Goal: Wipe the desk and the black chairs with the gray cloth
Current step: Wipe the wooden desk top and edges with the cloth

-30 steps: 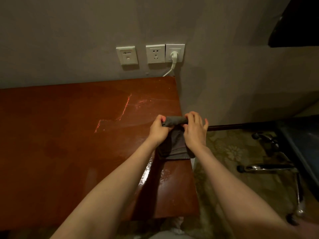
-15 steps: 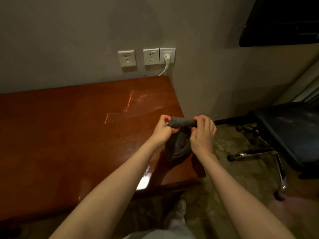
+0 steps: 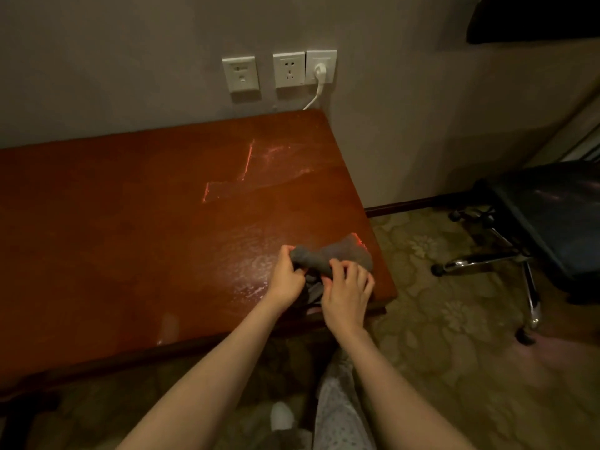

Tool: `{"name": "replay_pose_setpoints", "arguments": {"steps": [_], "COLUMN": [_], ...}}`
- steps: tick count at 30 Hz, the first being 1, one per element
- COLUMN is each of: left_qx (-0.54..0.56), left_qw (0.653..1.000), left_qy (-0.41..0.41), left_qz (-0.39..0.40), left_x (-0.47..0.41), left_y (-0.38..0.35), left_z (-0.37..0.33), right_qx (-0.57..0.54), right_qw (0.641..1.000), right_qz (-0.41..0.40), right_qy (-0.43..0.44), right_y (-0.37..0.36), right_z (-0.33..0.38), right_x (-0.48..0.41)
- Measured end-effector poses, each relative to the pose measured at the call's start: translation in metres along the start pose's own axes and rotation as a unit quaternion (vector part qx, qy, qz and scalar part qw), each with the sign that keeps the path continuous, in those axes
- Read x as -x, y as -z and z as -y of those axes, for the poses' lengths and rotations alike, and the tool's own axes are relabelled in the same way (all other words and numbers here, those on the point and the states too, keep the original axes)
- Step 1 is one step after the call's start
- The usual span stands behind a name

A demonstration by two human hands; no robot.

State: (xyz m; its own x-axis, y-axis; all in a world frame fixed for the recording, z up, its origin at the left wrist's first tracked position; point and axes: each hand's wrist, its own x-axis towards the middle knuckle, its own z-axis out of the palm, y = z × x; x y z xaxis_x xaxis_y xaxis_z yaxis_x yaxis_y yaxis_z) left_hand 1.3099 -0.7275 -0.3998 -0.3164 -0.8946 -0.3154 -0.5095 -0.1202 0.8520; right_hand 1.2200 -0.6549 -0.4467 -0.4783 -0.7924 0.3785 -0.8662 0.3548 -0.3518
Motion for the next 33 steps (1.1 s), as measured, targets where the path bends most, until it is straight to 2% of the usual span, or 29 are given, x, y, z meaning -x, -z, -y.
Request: {"name": "replay_pose_setpoints", "arguments": {"steps": [5,8,10,18,26,33], "left_qx": [0.002,0.002,-0.004,-0.011,-0.047,-0.085], "left_qw": [1.0,0.999,0.997,0.996,0.992,0.987], "left_qy": [0.008,-0.045,-0.072,-0.088,-0.091,-0.108], "left_qz": [0.02,0.009,-0.008,-0.031,-0.073,-0.084], "left_x": [-0.003,-0.001,-0.008,-0.043,-0.119,-0.189], "left_y": [-0.025,-0.058,-0.074,-0.094,-0.102,-0.107], "left_z": [0.004,0.003,0.001,-0.016,-0.049,-0.073], "right_qx": [0.03,0.027,0.033,0.03,0.003,-0.061], "right_qw": [0.999,0.999,0.999,0.999,0.999,0.993], "right_qz": [-0.021,-0.024,-0.012,0.021,0.033,0.096], "right_qy": [0.033,-0.018,-0.022,-0.017,-0.008,-0.039], "right_y": [-0.006,-0.003,-0.003,-0.01,-0.036,-0.064], "right_z": [-0.028,-0.049,-0.06,-0.078,-0.088,-0.103], "right_x": [-0.001,-0.01,-0.021,-0.066,-0.142,-0.202]}}
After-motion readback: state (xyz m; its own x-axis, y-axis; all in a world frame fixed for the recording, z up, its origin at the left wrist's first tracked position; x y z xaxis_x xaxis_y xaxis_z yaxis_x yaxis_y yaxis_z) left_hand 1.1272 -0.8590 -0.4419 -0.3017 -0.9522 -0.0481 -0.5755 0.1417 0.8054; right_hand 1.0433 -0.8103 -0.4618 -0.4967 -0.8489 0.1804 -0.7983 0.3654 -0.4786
